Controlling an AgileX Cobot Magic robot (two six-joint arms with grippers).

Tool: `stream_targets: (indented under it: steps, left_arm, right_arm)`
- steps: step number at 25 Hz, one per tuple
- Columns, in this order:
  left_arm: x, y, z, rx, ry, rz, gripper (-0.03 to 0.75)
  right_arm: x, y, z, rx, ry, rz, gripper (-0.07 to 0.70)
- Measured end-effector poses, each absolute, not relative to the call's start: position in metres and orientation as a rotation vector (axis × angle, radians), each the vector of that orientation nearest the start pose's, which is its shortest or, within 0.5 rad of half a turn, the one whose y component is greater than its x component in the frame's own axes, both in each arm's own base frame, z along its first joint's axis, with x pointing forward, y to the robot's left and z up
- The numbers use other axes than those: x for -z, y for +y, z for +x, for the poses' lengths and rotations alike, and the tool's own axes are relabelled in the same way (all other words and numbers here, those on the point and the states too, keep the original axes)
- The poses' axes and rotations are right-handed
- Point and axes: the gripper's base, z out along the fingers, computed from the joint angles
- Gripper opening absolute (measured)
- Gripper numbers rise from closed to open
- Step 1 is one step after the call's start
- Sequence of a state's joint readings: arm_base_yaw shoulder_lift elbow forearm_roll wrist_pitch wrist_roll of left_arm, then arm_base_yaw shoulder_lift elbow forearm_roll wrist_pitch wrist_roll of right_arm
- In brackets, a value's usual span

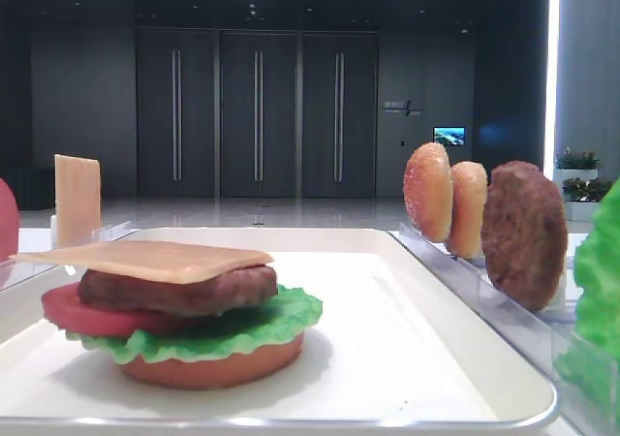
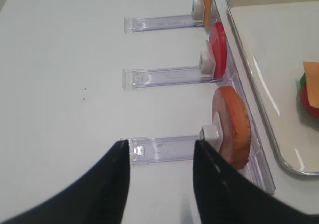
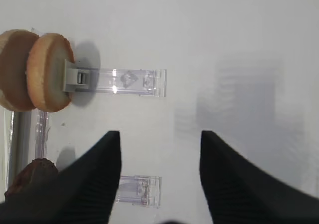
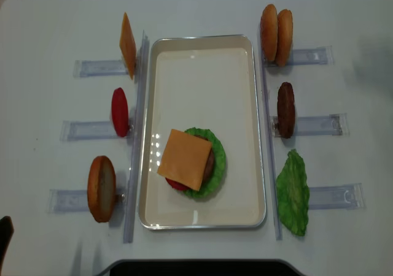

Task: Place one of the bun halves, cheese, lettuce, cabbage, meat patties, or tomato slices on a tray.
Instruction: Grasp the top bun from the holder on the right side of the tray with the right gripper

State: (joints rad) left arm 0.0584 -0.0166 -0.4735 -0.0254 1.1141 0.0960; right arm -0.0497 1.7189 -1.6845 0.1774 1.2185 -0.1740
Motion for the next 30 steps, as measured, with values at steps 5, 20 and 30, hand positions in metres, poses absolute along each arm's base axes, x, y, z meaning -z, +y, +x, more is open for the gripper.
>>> stream_targets:
  steps: [5, 20, 30]
  left_arm:
    - [-0.266, -0.002, -0.007, -0.062, 2.107, 0.041, 0.327]
    - [-0.266, -0.002, -0.007, -0.062, 2.107, 0.041, 0.327]
    - [-0.266, -0.002, -0.007, -0.062, 2.107, 0.041, 0.327]
  right_arm:
    - [-0.349, -0.003, 0.365, -0.180, 2.711, -0.133, 0.349]
    - [-0.349, 0.050, 0.362, -0.162, 2.717, -0.261, 0.352]
    - [-0.354, 0.128, 0.354, -0.269, 2.591, -0.381, 0.405]
